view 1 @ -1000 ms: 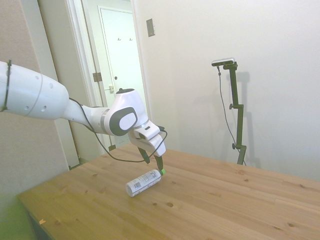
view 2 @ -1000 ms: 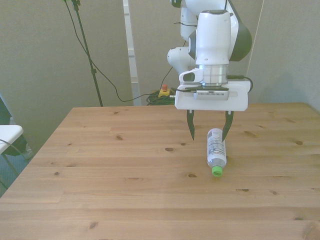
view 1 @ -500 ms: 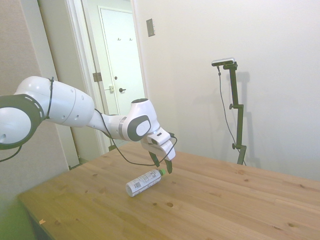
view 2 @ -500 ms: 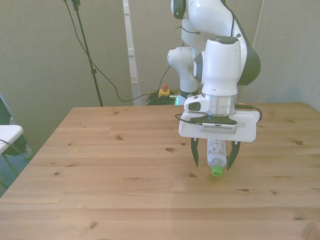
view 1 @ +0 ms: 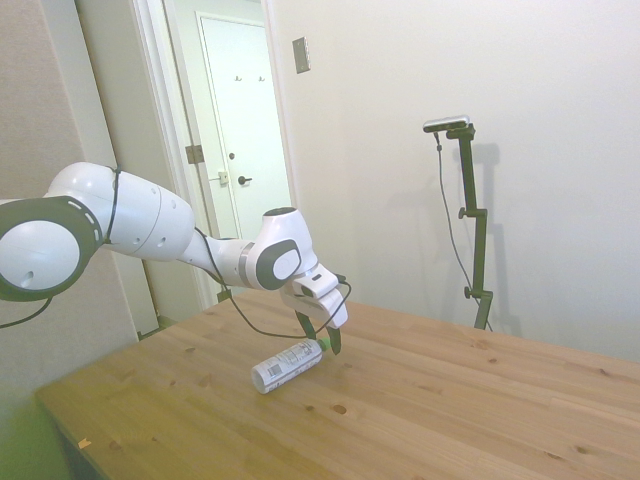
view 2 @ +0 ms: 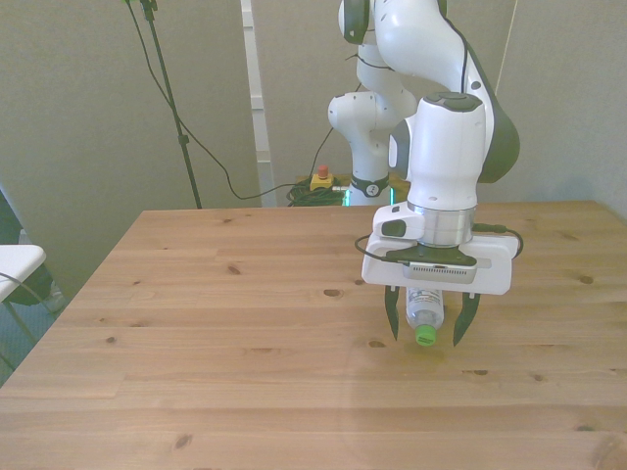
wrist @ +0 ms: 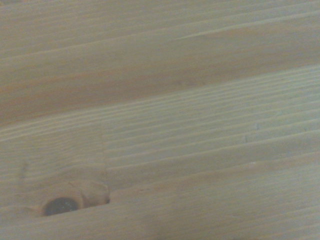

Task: Stand the water bottle

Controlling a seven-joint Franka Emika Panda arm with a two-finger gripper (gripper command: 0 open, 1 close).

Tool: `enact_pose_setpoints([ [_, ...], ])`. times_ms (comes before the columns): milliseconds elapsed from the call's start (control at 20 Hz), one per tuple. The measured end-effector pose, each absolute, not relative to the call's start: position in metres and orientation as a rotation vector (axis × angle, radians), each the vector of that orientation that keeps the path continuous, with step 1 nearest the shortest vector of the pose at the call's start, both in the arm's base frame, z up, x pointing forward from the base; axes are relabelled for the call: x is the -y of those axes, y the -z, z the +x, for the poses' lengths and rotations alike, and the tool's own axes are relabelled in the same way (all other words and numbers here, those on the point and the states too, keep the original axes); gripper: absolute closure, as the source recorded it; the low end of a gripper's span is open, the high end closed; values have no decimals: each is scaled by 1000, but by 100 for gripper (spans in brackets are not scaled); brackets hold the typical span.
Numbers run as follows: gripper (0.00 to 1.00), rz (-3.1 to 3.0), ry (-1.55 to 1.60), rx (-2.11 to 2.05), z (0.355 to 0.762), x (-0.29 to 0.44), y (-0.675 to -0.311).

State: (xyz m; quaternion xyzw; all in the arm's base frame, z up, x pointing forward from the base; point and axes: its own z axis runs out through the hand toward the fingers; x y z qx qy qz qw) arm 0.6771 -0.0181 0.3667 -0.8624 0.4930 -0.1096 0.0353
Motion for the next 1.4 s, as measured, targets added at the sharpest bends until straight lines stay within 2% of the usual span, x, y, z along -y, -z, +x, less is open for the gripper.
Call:
enact_pose_setpoints([
  [400,100,-2659,313,-1521,677,17,-355],
  [1400,100,-2651,326,-1518,676,23,-362],
])
